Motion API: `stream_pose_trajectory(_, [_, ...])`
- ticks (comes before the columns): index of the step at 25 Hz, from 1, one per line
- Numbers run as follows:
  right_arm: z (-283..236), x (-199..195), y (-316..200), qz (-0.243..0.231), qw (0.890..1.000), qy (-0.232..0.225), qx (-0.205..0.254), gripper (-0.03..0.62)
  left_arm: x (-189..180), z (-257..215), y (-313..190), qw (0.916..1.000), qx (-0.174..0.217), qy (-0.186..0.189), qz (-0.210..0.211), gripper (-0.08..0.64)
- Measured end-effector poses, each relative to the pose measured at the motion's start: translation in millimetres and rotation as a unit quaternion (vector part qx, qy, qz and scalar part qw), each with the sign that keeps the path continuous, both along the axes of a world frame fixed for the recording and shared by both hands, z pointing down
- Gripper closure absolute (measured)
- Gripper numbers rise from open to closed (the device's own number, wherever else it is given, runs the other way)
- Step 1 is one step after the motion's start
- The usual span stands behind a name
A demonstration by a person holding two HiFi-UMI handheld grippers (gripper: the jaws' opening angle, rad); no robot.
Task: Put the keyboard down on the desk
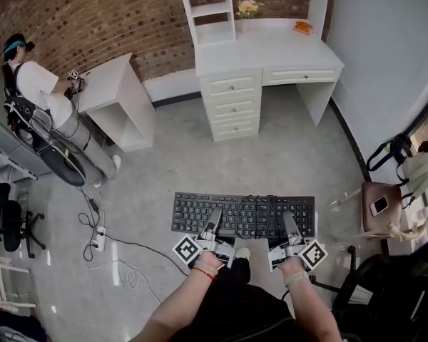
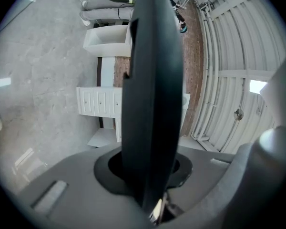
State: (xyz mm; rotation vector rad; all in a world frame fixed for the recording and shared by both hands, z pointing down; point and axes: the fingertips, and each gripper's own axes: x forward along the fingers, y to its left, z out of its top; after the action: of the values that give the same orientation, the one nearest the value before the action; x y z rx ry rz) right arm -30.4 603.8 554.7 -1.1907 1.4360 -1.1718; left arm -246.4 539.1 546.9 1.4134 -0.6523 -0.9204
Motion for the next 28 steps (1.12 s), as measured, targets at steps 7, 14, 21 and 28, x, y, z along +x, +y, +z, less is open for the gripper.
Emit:
stream_pose_trajectory(7, [-7,13,-49,0.008,1.000,0.003,0.008,0.518,14,-1,-52,0.9999,0.006,0.011,0.008,0.483])
stream_pose_trajectory(14, [-7,-1,-91,-0.003,1.000,0.001,0.008,0.518,1,-2,-90,0.9999,0.008,0.015,-0.001,0.483])
stream_pose_trajectory(21, [0,2,-122,-0.016,1.000,0.008,-0.008,0.518,-1,7,-116,0.9998,-0.003,0.016,-0.015,0.483])
stream_pose_trajectory(28, [7,11,-158,-0.027,0.999,0.003,-0.019,0.518,9,18,-148,0.9994,-0.016,0.015,-0.025,0.483])
